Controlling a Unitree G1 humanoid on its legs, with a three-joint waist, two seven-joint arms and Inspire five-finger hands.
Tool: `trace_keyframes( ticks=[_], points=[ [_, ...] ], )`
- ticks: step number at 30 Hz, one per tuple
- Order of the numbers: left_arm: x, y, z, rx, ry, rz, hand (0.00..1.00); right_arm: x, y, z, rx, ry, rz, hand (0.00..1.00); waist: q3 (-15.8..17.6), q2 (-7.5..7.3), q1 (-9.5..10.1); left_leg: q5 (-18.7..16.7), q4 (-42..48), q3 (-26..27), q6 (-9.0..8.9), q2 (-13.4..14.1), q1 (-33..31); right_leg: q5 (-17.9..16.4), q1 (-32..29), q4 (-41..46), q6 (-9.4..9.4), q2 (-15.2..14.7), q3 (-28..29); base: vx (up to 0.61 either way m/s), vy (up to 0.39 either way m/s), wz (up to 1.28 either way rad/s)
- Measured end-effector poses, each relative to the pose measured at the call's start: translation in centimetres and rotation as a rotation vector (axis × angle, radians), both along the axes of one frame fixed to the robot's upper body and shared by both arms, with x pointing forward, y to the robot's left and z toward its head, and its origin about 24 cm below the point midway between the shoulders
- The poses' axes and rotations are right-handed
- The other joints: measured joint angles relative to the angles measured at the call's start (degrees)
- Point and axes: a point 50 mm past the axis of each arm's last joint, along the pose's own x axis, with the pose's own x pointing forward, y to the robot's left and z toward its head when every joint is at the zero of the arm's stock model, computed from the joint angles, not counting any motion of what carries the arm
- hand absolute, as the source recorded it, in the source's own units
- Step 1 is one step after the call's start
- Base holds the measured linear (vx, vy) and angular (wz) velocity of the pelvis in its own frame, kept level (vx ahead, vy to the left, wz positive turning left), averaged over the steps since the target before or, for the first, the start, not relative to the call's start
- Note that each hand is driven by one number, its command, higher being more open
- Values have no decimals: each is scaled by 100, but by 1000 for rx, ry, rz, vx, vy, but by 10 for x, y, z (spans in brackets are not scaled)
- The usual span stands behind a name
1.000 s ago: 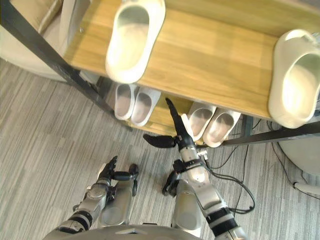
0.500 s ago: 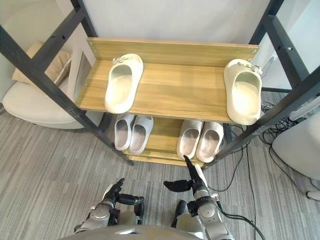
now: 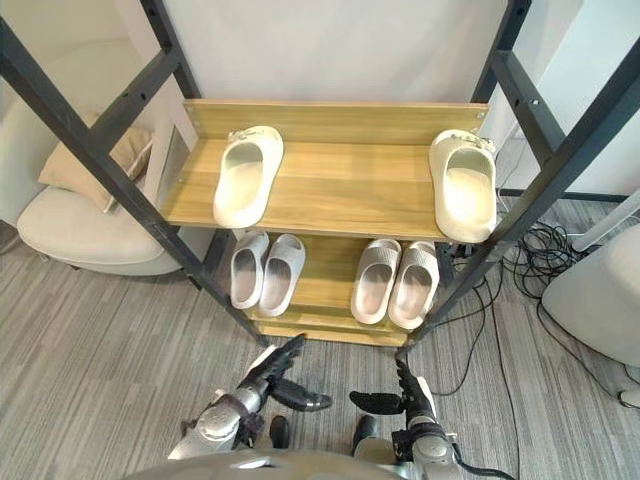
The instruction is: Organize the slippers on the shoe rack
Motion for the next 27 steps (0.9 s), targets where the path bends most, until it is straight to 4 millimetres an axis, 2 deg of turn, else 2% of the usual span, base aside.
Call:
trace_keyframes(
  ticks=[2,3,4,5,6,8,9,10,16,20,24,27],
  points=[
    [2,-15,17,-88,-41,-52,100,-1,-3,-1,-5,9,-14,100,-26,34,-21,2,-22,-4,4,-7,31,-8,24,1,7,0,-8,0,0,0],
    [5,-30,36,-189,-83,-102,100,-1,-4,-3,-11,21,-14,100,-58,62,-38,5,-49,-11,8,-8,64,-18,45,2,9,2,-17,0,0,0],
    [6,-33,42,-215,-95,-112,100,-1,-5,-3,-11,22,-14,100,-63,70,-39,6,-57,-12,10,-8,74,-21,51,2,8,3,-18,0,0,0],
    [8,-41,56,-277,-131,-139,100,-1,-5,-3,-13,26,-13,100,-77,86,-41,7,-72,-12,10,-7,94,-28,64,3,8,4,-19,0,0,0],
    [9,-43,59,-288,-141,-144,100,-1,-5,-3,-13,27,-13,100,-82,92,-41,7,-75,-12,10,-7,97,-29,65,3,7,4,-19,0,0,0],
    [16,-50,85,-395,-200,-160,100,-1,-6,-3,-15,29,-10,100,-123,120,-56,7,-91,-9,11,-7,109,-34,70,17,6,6,-17,0,0,0],
    [18,-51,91,-419,-213,-160,100,-1,-6,-3,-16,29,-8,100,-129,124,-56,7,-93,-8,11,-7,111,-34,70,17,5,6,-17,0,0,0],
    [22,-51,108,-478,-256,-156,100,-1,-6,-3,-15,30,-6,100,-138,121,-57,7,-101,-2,11,-7,122,-34,75,18,5,7,-12,0,0,0],
    [38,-40,158,-619,-438,-40,100,-6,-6,-6,-13,50,-7,100,-279,92,-42,-7,-102,13,17,-3,206,-61,156,19,15,-6,10,0,0,0],
    [48,-21,198,-715,-626,103,100,-9,-7,-6,-15,57,-6,100,-360,52,-6,-13,-80,9,18,3,201,-69,168,21,10,-6,10,0,0,0],
    [59,2,224,-652,-844,235,100,-13,-7,-7,-25,68,7,100,-437,33,-2,-13,-78,-3,18,9,200,-77,180,22,-1,-3,1,0,0,0],
    [65,16,233,-564,-955,318,100,-15,-10,-7,-33,74,9,100,-450,27,7,-13,-79,-14,18,9,195,-81,179,22,-3,-2,-9,0,0,0]
  ],
)
